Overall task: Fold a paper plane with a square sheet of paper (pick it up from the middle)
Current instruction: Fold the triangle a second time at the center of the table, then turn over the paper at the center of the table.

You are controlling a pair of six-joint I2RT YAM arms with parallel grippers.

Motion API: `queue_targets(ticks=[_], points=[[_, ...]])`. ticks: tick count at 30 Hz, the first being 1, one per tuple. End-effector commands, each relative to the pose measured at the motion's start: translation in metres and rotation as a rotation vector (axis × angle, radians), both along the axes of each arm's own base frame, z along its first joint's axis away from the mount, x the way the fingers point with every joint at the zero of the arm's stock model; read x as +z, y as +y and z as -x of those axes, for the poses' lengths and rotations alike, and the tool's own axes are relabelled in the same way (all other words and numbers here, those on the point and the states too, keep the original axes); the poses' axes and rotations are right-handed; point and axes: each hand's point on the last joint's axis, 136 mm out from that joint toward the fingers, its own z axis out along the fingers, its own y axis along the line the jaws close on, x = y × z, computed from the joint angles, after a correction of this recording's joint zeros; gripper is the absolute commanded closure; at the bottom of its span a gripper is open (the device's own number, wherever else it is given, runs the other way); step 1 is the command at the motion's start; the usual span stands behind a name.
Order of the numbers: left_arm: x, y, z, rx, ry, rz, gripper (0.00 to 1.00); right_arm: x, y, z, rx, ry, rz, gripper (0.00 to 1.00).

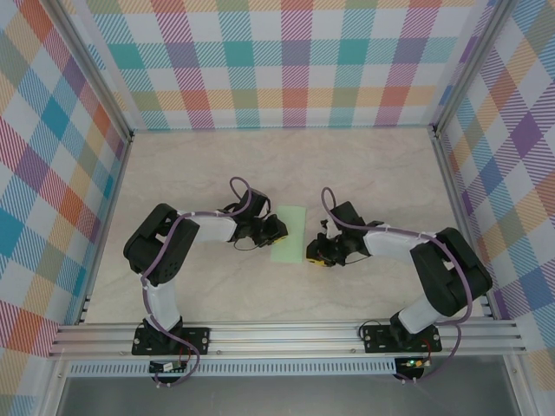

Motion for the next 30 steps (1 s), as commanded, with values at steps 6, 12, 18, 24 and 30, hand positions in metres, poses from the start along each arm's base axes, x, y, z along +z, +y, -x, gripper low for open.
queue_targets(ticks=[6,12,18,24,30], points=[[-0.023,0.007,0.022,-0.036,0.071,-0.081,0.84,0.007,0.015,-0.053,-0.094,-0.016,-0.022,0.66],[-0.019,0.003,0.016,-0.042,0.059,-0.079,0.83,-0.002,0.026,-0.064,-0.084,0.02,-0.038,0.66],[-0.018,0.002,0.014,-0.046,0.057,-0.084,0.83,-0.011,0.03,-0.063,-0.07,0.052,-0.049,0.66],[-0.017,-0.001,0.011,-0.047,0.054,-0.077,0.83,-0.009,0.031,-0.062,-0.072,0.05,-0.061,0.67],[-0.014,-0.003,0.009,-0.051,0.047,-0.069,0.82,0.003,0.034,-0.063,-0.064,0.02,-0.101,0.68]])
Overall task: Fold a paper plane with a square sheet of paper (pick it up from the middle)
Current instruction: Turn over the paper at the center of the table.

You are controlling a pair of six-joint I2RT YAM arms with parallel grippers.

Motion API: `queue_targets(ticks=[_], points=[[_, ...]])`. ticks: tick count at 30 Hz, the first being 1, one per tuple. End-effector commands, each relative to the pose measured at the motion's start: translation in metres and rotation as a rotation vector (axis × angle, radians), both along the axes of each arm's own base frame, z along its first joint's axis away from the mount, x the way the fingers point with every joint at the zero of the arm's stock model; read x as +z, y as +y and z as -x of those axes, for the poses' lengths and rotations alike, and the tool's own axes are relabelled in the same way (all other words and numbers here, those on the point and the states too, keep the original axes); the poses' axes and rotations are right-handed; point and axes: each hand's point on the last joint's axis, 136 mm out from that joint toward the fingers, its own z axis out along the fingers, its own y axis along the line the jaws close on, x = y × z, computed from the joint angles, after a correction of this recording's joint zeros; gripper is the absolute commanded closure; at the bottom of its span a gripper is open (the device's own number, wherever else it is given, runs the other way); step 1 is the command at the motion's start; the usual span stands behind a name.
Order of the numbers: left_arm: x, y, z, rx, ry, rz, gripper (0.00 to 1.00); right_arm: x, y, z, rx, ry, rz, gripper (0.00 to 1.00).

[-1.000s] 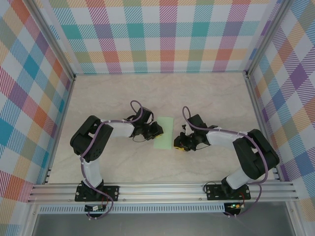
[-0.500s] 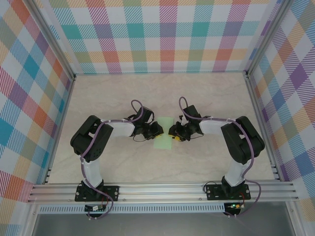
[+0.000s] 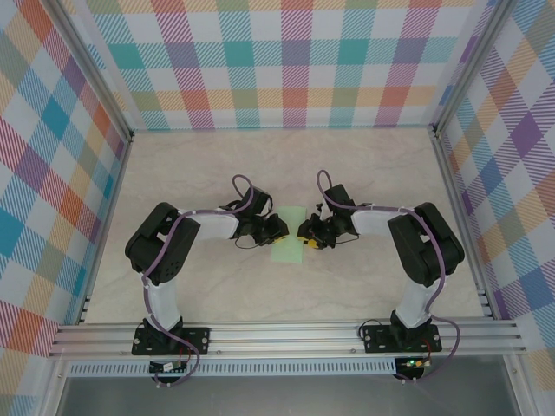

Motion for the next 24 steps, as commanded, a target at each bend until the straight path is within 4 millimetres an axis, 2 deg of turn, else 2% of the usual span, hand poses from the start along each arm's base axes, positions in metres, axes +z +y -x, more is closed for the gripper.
queue_targets(ticks=[1,17,24], points=[[-0.015,-0.001,0.009,-0.026,0.034,-0.042,0.82,0.015,0.011,-0.005,0.017,-0.046,-0.061,0.68],[-0.007,0.007,0.003,0.0,0.006,-0.058,0.8,0.016,0.003,-0.005,-0.005,-0.071,-0.039,0.66],[-0.007,0.012,0.001,0.018,-0.001,-0.063,0.8,0.021,0.012,-0.002,0.015,-0.073,-0.117,0.65]])
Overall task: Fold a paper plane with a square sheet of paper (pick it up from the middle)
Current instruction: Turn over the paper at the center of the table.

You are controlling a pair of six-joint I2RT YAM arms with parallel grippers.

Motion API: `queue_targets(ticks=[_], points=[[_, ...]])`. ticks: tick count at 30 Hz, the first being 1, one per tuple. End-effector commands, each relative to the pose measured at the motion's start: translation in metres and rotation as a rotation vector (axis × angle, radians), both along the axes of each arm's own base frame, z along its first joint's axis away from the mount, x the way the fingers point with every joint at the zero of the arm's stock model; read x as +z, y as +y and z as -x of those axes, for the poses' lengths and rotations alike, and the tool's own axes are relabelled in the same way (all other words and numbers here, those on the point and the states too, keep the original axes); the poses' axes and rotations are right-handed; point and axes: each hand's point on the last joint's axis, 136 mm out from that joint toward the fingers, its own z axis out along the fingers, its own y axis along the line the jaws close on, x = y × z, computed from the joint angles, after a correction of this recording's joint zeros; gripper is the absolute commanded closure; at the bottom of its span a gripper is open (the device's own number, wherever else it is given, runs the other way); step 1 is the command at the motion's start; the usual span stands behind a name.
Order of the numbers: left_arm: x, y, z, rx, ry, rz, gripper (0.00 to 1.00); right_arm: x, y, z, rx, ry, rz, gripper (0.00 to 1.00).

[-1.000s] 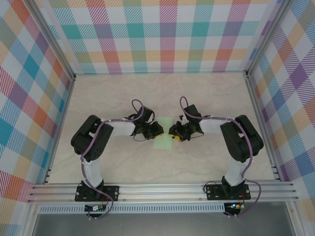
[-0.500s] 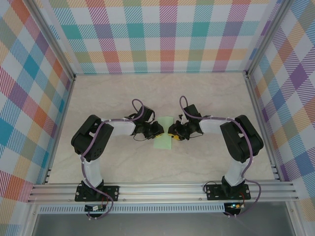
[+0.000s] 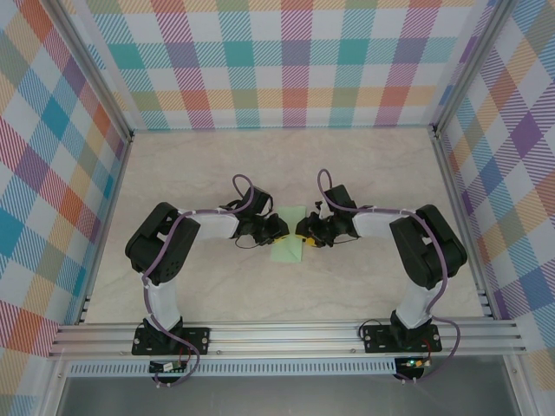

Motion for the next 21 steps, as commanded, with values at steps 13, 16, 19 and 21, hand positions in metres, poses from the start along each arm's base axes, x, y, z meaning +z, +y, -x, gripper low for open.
queue_targets(ticks=[13,16,19,21], points=[[-0.004,0.016,-0.003,0.061,-0.008,-0.062,0.8,0.007,0.01,0.008,0.048,-0.04,-0.104,0.68],[-0.001,0.016,-0.003,0.069,-0.011,-0.047,0.79,0.005,0.011,0.006,0.057,-0.05,-0.106,0.7],[0.007,0.014,-0.005,0.072,-0.024,-0.027,0.79,0.005,0.011,0.005,0.064,-0.066,-0.109,0.7],[0.016,0.013,-0.008,0.076,-0.037,-0.005,0.77,0.002,0.009,0.005,0.065,-0.064,-0.092,0.71]])
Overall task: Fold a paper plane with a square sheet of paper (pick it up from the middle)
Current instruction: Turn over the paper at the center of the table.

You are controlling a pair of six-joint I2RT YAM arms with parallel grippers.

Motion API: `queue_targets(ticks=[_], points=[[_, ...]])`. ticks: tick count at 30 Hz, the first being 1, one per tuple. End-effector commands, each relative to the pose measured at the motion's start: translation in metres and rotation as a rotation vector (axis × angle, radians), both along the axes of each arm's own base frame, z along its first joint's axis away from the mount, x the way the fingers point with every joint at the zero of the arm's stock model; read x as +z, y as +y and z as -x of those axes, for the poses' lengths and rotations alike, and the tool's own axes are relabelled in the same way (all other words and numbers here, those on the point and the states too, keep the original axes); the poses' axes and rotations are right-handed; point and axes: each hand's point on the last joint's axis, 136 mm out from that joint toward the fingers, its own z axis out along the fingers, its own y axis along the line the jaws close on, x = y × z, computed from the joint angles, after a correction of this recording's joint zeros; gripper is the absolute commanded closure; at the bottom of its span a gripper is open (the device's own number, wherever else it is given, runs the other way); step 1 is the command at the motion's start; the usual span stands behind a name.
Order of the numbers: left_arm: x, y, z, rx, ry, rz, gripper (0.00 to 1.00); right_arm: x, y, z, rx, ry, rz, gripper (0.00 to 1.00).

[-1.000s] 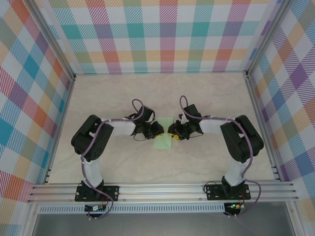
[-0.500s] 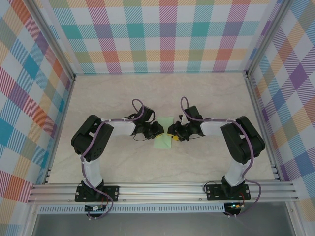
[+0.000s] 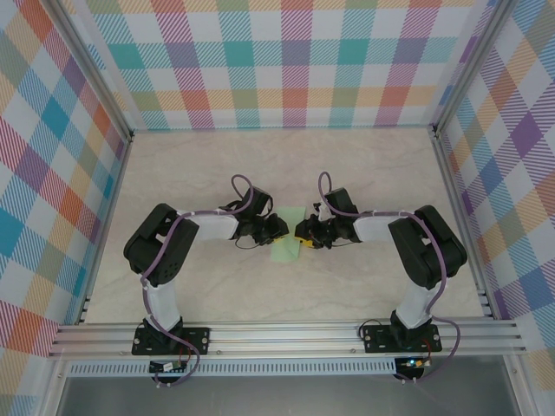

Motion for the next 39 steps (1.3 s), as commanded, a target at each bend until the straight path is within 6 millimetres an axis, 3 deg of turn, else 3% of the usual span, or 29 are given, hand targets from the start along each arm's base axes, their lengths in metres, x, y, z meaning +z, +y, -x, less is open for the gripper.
queue_targets(ticks=[1,7,16,24,34,39], points=[[0.018,0.009,-0.006,0.039,-0.033,0.013,0.77,-0.002,0.001,0.001,0.03,-0.022,-0.007,0.71],[0.042,0.021,-0.011,0.069,-0.065,0.047,0.73,-0.005,0.002,0.002,0.032,-0.016,-0.028,0.7],[0.044,0.036,-0.011,0.108,-0.061,0.049,0.72,-0.007,0.008,0.005,0.066,-0.008,-0.066,0.69],[0.047,0.04,-0.002,0.106,-0.06,0.055,0.72,-0.004,0.009,0.004,0.071,-0.016,-0.07,0.81],[0.072,0.057,0.015,0.12,-0.118,0.051,0.71,0.032,-0.01,0.018,0.067,-0.087,-0.005,0.99],[0.086,0.066,0.021,0.131,-0.157,0.031,0.71,0.052,-0.044,0.036,0.051,-0.134,0.171,0.98]])
